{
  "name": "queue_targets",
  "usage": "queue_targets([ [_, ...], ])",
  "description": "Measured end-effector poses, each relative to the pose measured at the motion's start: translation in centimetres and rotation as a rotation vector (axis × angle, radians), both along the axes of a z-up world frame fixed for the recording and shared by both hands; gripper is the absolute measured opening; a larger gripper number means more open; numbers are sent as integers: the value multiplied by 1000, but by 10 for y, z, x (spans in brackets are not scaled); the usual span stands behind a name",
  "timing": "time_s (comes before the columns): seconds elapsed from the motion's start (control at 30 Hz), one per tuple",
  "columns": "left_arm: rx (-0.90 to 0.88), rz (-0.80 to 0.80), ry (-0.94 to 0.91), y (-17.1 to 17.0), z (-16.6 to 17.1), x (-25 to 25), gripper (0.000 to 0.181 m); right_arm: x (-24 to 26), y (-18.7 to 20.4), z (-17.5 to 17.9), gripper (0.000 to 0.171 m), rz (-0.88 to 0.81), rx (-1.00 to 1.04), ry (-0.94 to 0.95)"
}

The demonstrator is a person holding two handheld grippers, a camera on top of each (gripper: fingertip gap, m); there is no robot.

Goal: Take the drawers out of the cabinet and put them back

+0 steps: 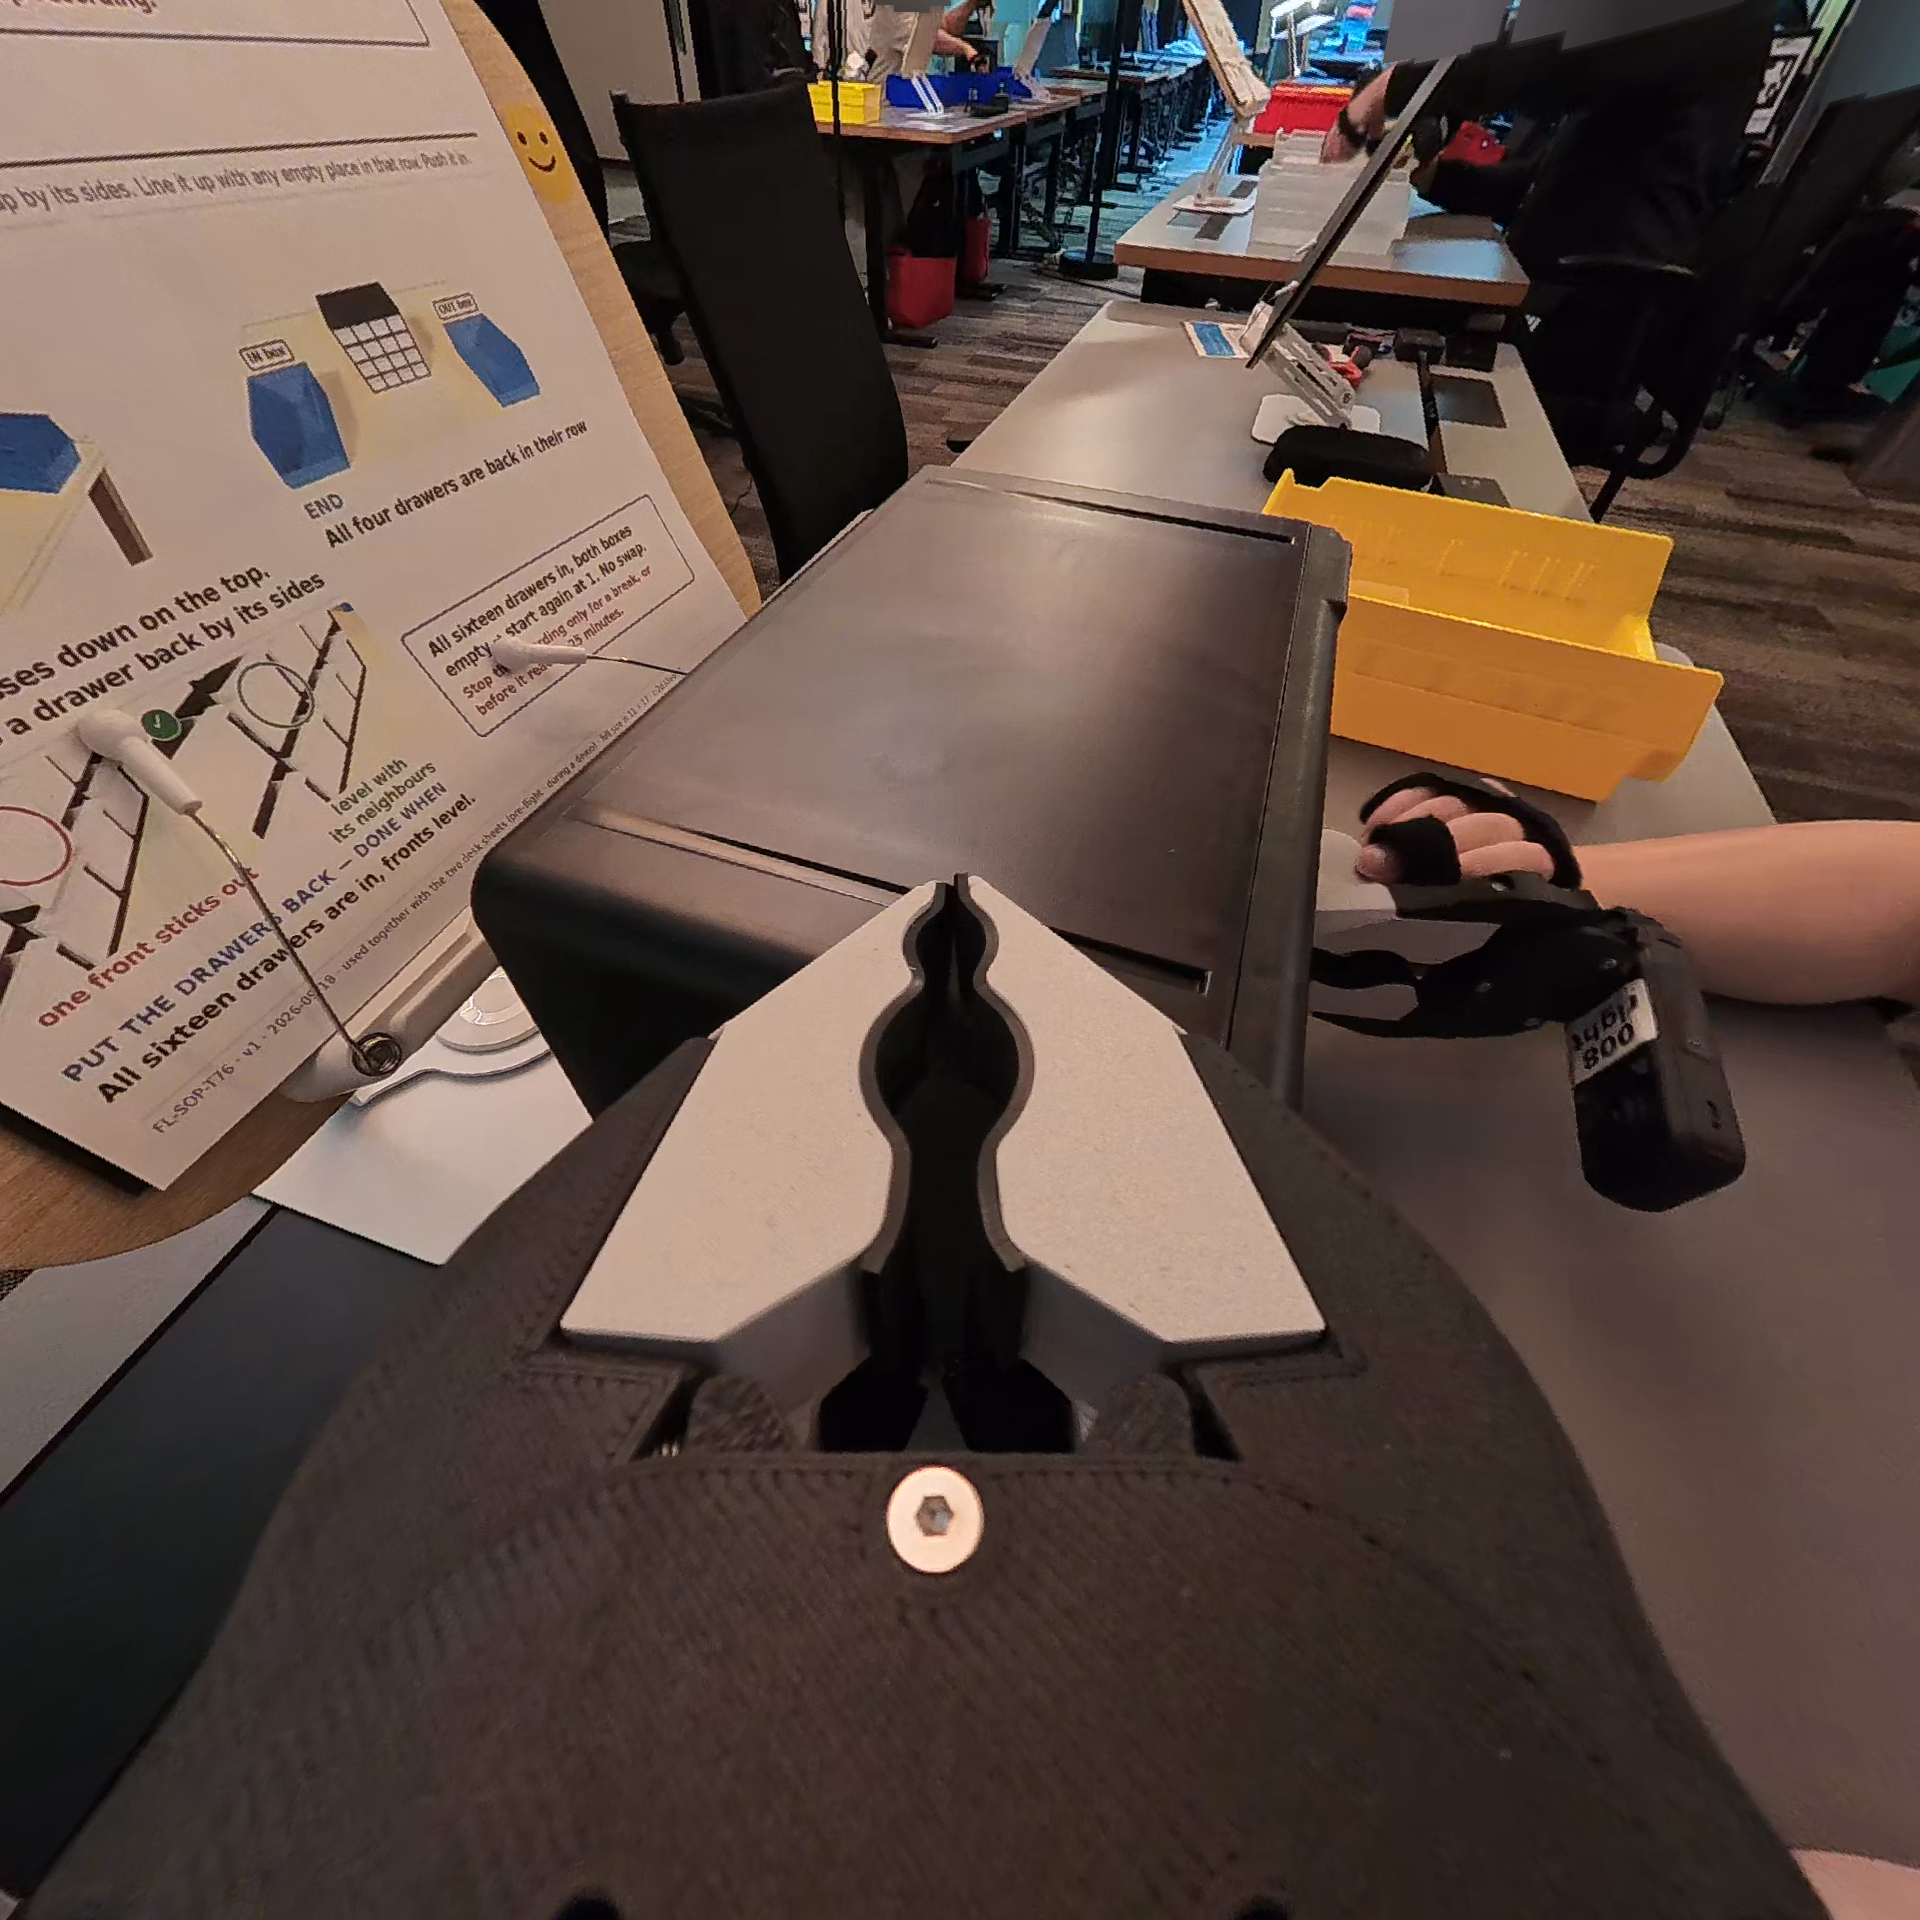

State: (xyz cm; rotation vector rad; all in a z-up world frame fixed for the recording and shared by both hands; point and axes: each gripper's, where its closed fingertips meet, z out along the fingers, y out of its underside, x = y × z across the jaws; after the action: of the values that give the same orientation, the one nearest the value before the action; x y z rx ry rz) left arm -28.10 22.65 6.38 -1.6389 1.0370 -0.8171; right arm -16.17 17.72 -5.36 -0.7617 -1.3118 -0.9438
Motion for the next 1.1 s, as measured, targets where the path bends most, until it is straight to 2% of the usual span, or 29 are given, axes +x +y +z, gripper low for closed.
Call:
queue_targets([
  [0.17, 0, 1, -1, 0, 0, 0, 0, -1, -35, 0, 7, 60, -11, -24],
  [0.3, -2, -3, -5, 0, 0, 0, 0, 1, -63, -4, 10, 84, -151, 0],
  [0.43, -3, -3, -8, 0, 0, 0, 0, -5, -74, -8, 47, 129, -482, 67],
  [0.5, -4, -4, -8, 0, 0, 0, 0, -5, -69, -2, 50, 109, -615, 84],
  [0.67, -6, -6, -10, 0, 0, 0, 0, 2, -61, -23, 45, -42, -1058, -23],
  [0.7, -6, -6, -11, 0, 0, 0, 0, 2, -57, -23, 44, -67, -1072, -34],
  [0.73, -7, -7, -11, -1, 0, 0, 0, 1, -58, -26, 29, -61, -1100, -59],
  [0.8, -8, -8, -11, -1, 0, 0, 0, 3, -53, -24, 18, -92, -1106, -88],
  [0.9, -10, -10, -14, -1, 0, 0, 0, 6, -59, -25, 17, -136, -1210, -111],
  [1.1, -10, -12, -14, -1, 0, 0, 0, -1, -95, -24, 15, -93, -1442, -103],
])
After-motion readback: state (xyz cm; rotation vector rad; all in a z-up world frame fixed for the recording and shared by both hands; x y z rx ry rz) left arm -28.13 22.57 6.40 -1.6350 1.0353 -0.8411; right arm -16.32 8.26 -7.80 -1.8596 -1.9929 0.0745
